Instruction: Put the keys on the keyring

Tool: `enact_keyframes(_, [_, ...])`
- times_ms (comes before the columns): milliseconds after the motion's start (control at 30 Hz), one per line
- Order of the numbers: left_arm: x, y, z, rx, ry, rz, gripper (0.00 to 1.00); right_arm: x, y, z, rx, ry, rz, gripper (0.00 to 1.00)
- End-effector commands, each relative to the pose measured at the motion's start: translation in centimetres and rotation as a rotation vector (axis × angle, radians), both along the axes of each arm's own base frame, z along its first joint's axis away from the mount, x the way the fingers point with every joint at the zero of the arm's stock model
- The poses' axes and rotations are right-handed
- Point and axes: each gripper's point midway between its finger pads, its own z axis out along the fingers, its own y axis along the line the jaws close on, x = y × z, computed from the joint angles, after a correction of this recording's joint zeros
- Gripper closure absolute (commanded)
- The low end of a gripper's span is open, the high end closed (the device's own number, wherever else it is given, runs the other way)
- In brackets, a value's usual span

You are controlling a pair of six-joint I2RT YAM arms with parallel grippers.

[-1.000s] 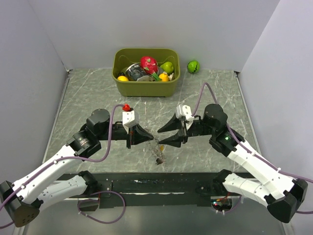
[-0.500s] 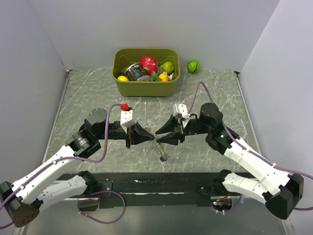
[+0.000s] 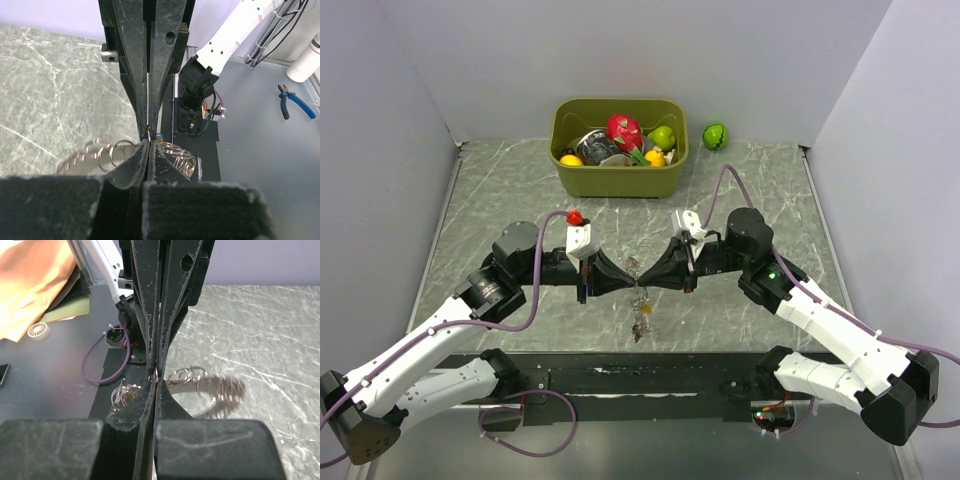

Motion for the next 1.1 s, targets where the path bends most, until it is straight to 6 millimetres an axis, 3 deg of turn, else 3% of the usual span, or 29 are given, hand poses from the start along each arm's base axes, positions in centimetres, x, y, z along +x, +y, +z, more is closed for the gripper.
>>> enact_keyframes(0, [-1.0, 0.5, 4.6, -0.09, -0.098, -0.022, 0.94, 1.0, -0.1, 1.1, -0.008, -0.044, -0.045, 1.0])
enact_keyframes(400, [0.5, 1.5, 3.2, 0.07, -0.014, 0.091, 0.53, 2.7, -1.1, -1.5, -0.161, -0.07, -0.148, 1.0])
enact_keyframes(467, [0.6, 1.3, 1.7, 0.145, 0.036, 0.077, 0.5, 3.0, -1.2, -1.8, -0.183, -0.074, -0.159, 1.0])
enact_keyframes(500, [0.7, 1.2, 2.2, 0.152, 0.028, 0.07, 0.5, 2.9, -1.2, -2.0, -0.194, -0.067, -0.159, 1.0])
enact_keyframes(533, [0.9, 1.0, 0.9, 0.206, 0.081, 0.066, 0.5, 2.9, -1.2, -2.2, -0.199, -0.062, -0.157, 1.0])
enact_keyframes(733, [1.8, 0.0, -0.6, 0.291, 0.098, 0.03, 0.52, 2.2, -0.6, -3.4, -0.238, -0.045, -0.11, 1.0])
enact_keyframes(1067, [2.7, -1.7, -3.6, 0.375, 0.131, 0.008, 0.57, 1.8, -0.5, -3.1, -0.222, -0.057, -0.099, 1.0])
